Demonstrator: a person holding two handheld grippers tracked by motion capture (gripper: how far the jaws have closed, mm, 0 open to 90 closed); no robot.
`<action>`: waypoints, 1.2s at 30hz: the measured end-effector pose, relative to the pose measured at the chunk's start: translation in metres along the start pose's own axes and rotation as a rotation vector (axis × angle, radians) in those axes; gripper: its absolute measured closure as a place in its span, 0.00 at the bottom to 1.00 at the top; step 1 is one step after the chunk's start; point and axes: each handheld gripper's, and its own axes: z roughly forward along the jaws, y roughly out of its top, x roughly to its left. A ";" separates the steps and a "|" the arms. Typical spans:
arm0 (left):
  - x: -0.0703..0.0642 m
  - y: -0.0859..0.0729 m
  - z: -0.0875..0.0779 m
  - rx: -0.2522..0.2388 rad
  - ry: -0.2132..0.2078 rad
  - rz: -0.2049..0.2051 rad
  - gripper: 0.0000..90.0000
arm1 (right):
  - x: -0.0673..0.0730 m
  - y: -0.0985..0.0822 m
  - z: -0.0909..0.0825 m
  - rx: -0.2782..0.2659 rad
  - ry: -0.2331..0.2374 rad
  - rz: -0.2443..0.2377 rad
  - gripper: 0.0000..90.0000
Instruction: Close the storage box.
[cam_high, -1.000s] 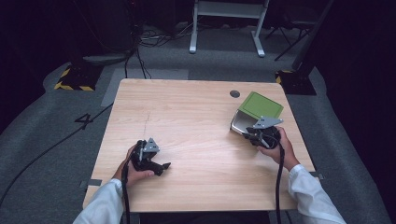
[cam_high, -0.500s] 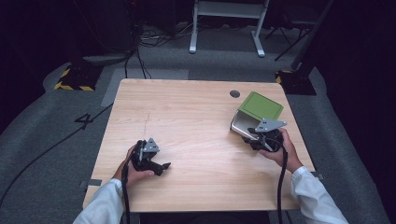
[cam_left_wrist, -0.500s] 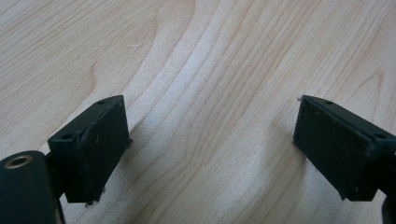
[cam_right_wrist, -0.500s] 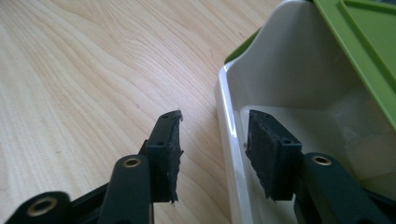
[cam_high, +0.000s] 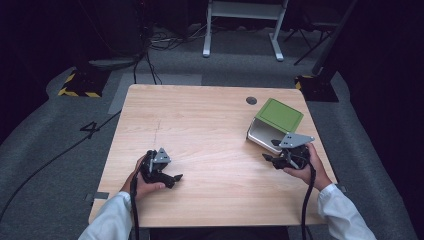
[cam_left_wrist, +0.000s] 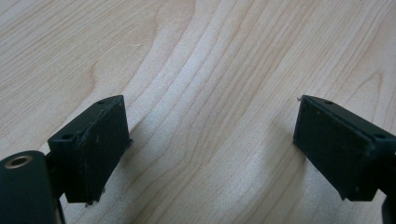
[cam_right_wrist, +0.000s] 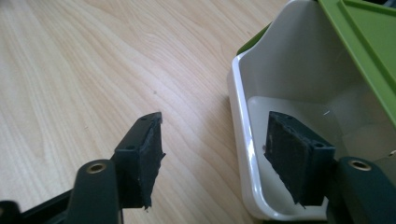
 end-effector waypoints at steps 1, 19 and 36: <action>0.000 0.000 0.000 0.000 0.001 0.000 0.12 | 0.001 -0.001 -0.001 0.002 0.001 -0.003 0.40; 0.000 0.000 0.000 0.000 0.001 0.000 0.12 | 0.007 -0.019 -0.023 -0.003 -0.026 -0.040 0.27; 0.000 0.000 0.000 -0.001 0.005 -0.002 0.12 | 0.010 -0.047 -0.028 0.061 -0.072 -0.052 0.22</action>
